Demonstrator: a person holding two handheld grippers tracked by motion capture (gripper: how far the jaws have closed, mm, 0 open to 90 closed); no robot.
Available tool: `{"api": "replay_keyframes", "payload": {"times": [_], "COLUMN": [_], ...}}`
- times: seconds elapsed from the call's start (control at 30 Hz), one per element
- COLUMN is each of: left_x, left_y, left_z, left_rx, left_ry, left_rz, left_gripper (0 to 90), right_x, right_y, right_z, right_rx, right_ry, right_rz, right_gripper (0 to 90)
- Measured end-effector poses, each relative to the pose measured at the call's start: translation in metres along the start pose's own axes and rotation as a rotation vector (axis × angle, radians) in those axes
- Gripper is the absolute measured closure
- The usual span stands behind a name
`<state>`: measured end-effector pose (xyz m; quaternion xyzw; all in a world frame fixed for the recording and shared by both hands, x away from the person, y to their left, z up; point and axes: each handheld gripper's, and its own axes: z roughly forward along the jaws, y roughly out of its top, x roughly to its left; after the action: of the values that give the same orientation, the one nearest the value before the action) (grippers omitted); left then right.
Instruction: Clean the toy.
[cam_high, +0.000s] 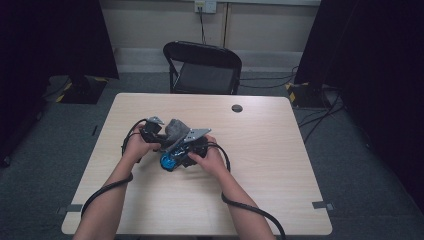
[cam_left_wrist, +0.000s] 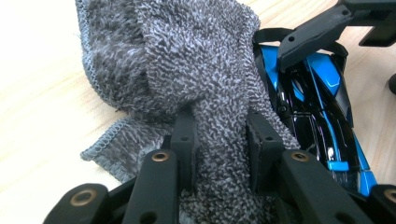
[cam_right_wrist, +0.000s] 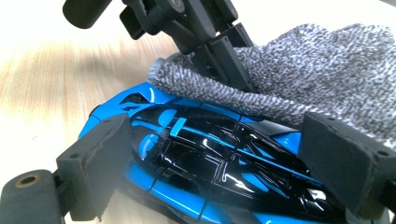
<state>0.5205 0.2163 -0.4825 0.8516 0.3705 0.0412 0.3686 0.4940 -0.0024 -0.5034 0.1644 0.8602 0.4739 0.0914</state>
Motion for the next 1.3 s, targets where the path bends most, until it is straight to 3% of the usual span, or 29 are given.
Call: {"api": "replay_keyframes", "payload": {"times": [1.3], "left_x": [-0.001], "left_y": [-0.031], "left_z": [-0.029], "left_rx": [0.0], "left_ry": [0.002], "left_rz": [-0.025], "left_gripper": [68.9], "right_x": [0.0], "right_y": [0.0], "right_z": [0.0], "right_rx": [0.0], "right_ry": [-0.001], "right_rz": [-0.001], "right_gripper": [9.7]}}
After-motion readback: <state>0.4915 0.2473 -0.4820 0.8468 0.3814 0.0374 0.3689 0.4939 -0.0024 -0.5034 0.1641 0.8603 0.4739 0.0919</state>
